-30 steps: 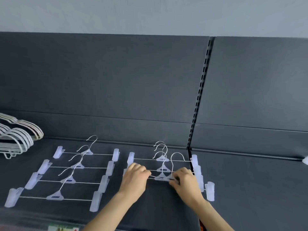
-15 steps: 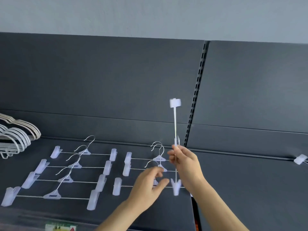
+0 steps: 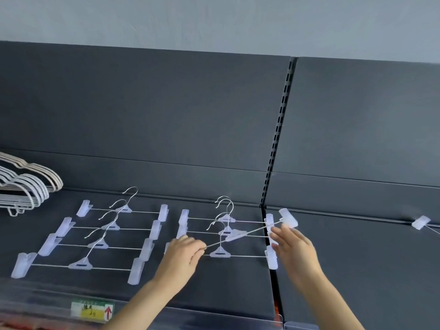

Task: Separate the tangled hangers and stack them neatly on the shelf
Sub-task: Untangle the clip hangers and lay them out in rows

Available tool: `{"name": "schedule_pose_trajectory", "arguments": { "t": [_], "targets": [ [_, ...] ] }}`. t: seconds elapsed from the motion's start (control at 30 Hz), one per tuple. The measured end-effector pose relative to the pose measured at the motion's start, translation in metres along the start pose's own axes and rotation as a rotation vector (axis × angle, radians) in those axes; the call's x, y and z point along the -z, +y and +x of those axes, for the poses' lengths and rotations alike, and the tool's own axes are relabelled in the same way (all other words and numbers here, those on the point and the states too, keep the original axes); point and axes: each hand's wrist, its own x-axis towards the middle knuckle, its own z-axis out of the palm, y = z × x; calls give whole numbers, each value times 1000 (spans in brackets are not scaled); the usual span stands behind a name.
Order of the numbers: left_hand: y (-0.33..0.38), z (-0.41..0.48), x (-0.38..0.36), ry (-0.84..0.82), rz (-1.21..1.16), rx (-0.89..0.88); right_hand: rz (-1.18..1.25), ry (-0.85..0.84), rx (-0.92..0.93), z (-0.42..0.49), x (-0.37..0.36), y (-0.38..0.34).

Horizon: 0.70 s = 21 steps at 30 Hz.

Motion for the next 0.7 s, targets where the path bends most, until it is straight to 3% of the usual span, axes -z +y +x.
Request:
{"name": "schedule_pose_trajectory", "arguments": {
  "t": [0.13, 0.3, 0.5, 0.7],
  "targets": [
    [-16, -16, 0, 51, 128, -165, -17, 60, -94, 1, 26, 10],
    [-23, -23, 5, 24, 257, -241, -443, 113, 2, -12, 36, 24],
    [-35, -28, -1, -196, 259, -158, -866, 82, 65, -24, 47, 42],
    [-33, -10, 3, -174, 149, -38, -1022, 119, 126, -23, 38, 53]
  ]
}}
